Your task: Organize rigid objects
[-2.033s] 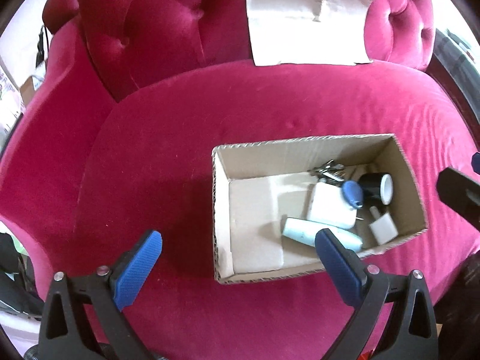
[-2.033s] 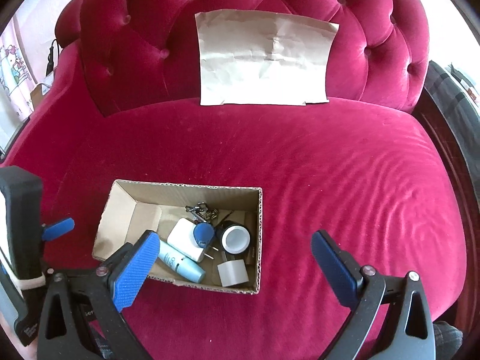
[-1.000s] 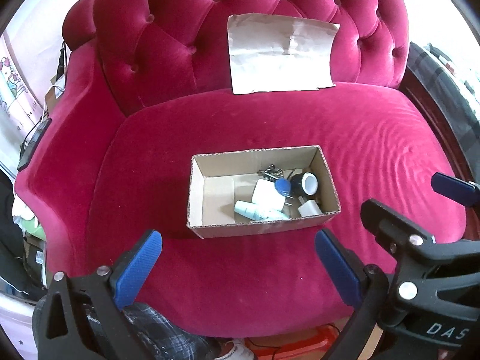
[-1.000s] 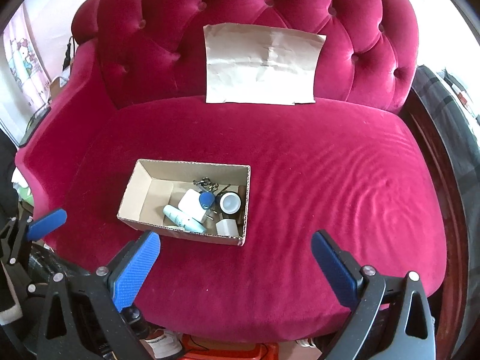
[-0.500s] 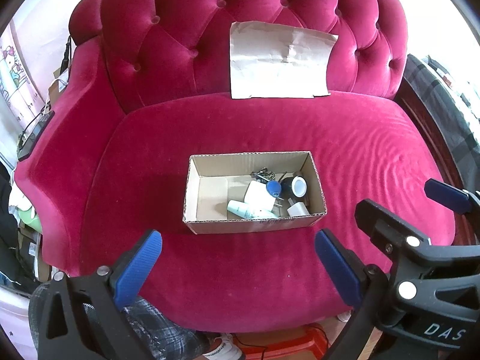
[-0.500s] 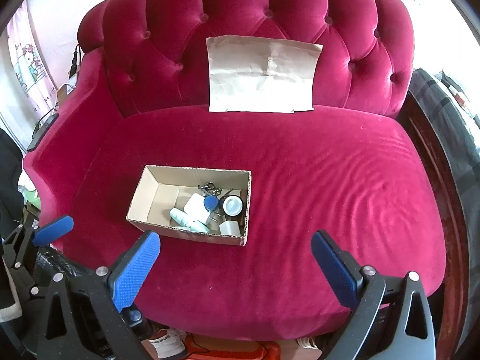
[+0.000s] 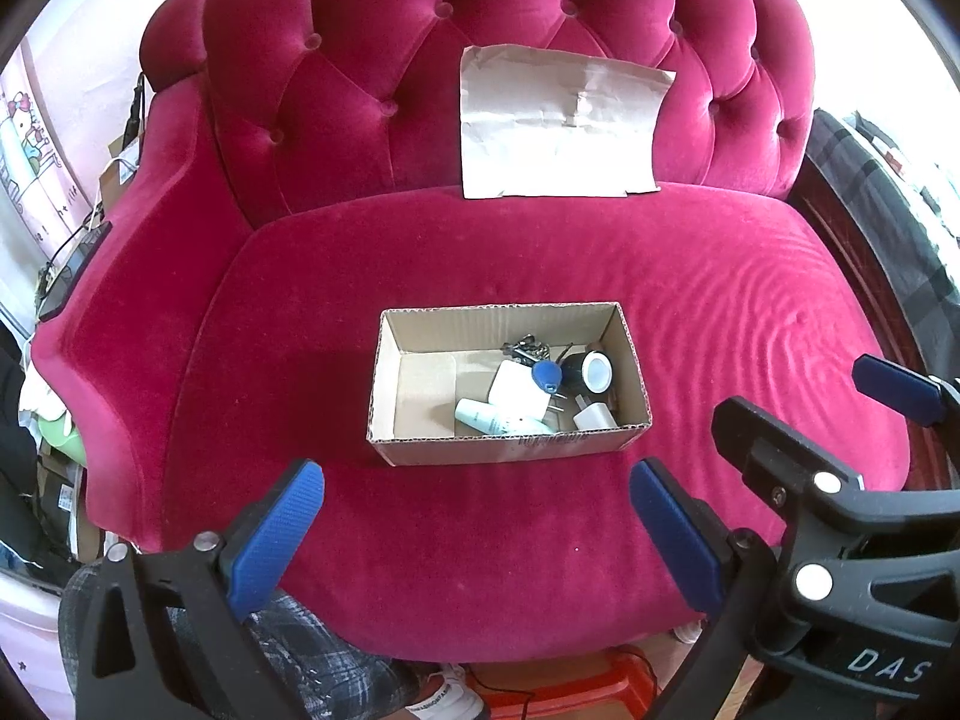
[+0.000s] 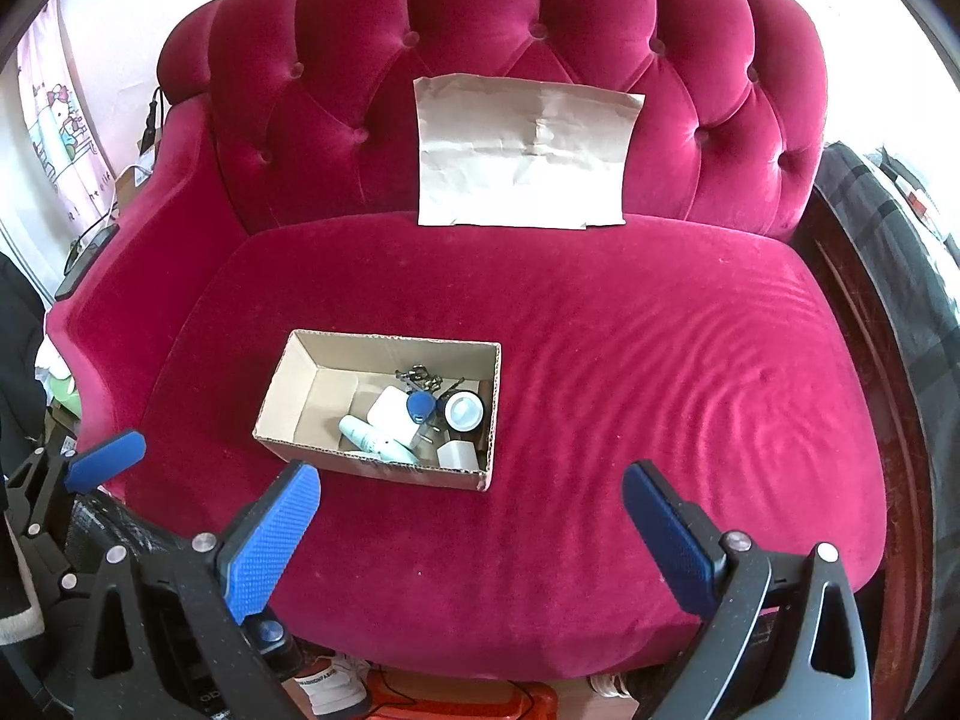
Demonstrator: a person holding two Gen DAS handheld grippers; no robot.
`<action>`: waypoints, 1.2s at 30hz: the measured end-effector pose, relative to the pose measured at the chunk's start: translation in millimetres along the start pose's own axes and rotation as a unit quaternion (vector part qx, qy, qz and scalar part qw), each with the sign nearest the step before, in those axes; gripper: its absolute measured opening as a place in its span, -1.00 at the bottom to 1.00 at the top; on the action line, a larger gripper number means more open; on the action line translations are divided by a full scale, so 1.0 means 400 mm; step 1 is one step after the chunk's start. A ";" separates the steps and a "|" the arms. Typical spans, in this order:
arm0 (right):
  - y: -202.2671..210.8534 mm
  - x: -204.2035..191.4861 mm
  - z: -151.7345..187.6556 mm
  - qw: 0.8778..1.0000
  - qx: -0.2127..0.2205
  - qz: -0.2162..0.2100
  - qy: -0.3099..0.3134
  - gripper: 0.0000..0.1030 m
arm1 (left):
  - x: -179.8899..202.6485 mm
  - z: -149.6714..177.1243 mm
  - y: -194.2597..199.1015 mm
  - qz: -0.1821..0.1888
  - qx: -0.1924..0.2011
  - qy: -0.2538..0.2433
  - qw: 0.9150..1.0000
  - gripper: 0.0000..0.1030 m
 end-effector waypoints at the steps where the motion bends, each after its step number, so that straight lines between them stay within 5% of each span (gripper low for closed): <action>1: 0.001 0.000 0.000 1.000 0.000 0.000 0.000 1.00 | 0.000 -0.001 0.002 0.001 0.001 0.000 1.000 1.00; 36: 0.038 0.004 -0.008 1.000 0.015 0.001 -0.001 1.00 | 0.003 -0.013 0.024 0.007 0.012 -0.005 1.000 1.00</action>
Point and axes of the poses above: each gripper's, at about its wrist camera, not at the fingertips, and y roughly against the way its jaws point, x to its right, z to its underside, the point moved 8 cm from there along -y, roughly the way its jaws point, and after that the axes turned 7 degrees about -z, right-handed, at the moved point
